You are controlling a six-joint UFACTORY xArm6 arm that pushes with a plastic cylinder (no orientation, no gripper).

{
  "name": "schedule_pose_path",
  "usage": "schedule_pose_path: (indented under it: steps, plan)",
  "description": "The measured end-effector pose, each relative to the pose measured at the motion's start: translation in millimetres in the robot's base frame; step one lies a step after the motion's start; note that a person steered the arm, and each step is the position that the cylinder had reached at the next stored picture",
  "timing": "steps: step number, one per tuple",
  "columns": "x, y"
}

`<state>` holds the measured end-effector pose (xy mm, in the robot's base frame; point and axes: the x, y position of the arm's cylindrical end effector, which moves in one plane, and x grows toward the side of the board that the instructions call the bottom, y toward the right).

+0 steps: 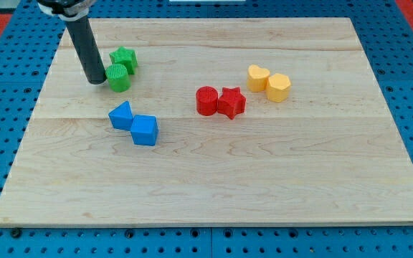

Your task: Move the triangle into the green circle

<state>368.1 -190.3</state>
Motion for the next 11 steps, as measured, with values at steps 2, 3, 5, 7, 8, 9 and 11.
schedule_pose_path:
  steps: [2,3,5,7,8,9,11]
  plan:
    - [3.1,6.8]
    - [6.4,26.7]
    - [111.6,-11.2]
    - [110.0,59.7]
    - [80.6,51.2]
    - [70.2,20.3]
    - [68.8,42.7]
